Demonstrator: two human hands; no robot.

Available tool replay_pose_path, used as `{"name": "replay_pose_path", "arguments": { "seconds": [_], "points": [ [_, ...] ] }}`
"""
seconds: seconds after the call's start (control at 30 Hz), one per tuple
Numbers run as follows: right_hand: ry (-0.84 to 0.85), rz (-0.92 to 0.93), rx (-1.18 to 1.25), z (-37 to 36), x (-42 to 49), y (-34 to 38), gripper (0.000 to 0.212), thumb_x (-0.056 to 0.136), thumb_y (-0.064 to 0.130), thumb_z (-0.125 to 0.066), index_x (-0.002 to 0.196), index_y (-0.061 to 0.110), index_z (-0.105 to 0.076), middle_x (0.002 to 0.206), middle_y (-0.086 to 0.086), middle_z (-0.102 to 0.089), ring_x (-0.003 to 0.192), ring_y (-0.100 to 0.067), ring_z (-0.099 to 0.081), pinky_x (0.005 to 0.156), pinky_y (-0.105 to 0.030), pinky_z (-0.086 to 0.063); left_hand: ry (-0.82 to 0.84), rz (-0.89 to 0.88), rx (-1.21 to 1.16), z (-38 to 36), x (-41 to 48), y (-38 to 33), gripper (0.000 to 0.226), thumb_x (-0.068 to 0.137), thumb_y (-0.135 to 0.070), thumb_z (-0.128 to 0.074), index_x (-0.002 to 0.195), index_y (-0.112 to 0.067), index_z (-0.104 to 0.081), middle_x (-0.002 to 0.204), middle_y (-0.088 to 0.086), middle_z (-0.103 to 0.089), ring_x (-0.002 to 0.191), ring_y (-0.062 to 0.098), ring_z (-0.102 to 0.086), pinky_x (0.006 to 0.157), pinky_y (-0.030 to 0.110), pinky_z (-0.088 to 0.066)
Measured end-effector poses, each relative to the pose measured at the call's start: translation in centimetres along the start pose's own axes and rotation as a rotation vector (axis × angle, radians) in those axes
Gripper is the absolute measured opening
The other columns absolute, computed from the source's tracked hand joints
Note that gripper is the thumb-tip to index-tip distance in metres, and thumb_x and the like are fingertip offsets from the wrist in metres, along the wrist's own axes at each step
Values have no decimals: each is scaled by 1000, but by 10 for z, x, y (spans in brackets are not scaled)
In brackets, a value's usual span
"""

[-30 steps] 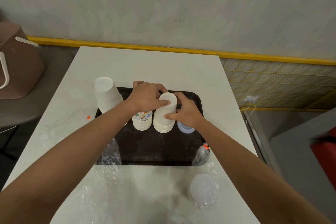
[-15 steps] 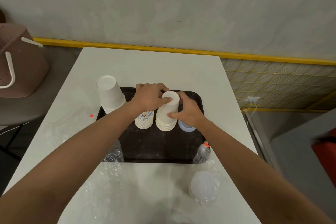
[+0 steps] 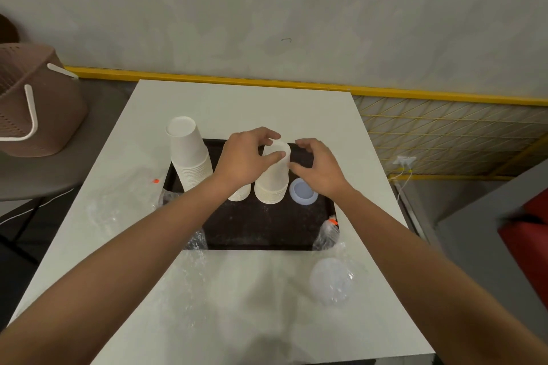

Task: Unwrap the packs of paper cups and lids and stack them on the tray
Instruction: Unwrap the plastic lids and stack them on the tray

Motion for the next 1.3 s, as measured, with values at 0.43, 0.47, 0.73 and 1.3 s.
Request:
{"name": "replay_pose_path", "arguments": {
  "seconds": [0.43, 0.47, 0.73, 1.3],
  "points": [
    [7, -152, -114, 25, -106, -17, 34, 85, 24, -67, 117, 16, -58, 119, -2, -57, 103, -12, -52, 81, -21, -38, 346, -10, -7, -39, -96, -5, 50, 79, -35, -74, 124, -19, -60, 121, 1, -65, 111, 12, -59, 94, 27, -47],
    [33, -188, -124, 25, -111, -22, 35, 85, 24, -67, 118, 16, -58, 120, -2, -57, 103, -13, -52, 82, -22, -39, 372, 0, -3, -43, -101, -4, 52, 78, -35, -74, 125, -18, -59, 123, 1, -64, 112, 12, -58, 94, 26, -46],
    [209, -352, -219, 31, -138, -64, 53, 82, 36, -70, 126, 13, -50, 129, -9, -51, 112, -24, -53, 80, -25, -39, 484, 115, 39, -81, -122, -11, 63, 75, -39, -77, 129, -20, -52, 127, 4, -60, 115, 17, -57, 98, 33, -47],
    [427, -511, 83, 26, -150, -99, 21, 89, 24, -63, 96, 10, -50, 85, -14, -61, 65, -22, -60, 78, -40, -58, 662, 697, -369, -149, -151, -12, 22, 90, -35, -60, 100, -16, -61, 109, 6, -65, 99, 19, -63, 90, 31, -53]
  ]
}}
Point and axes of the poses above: each hand's wrist, its own x-axis towards the middle knuckle, its own z-axis out of the back of the hand, y = z × x, the point moved 1 cm from there along x, towards the middle knuckle
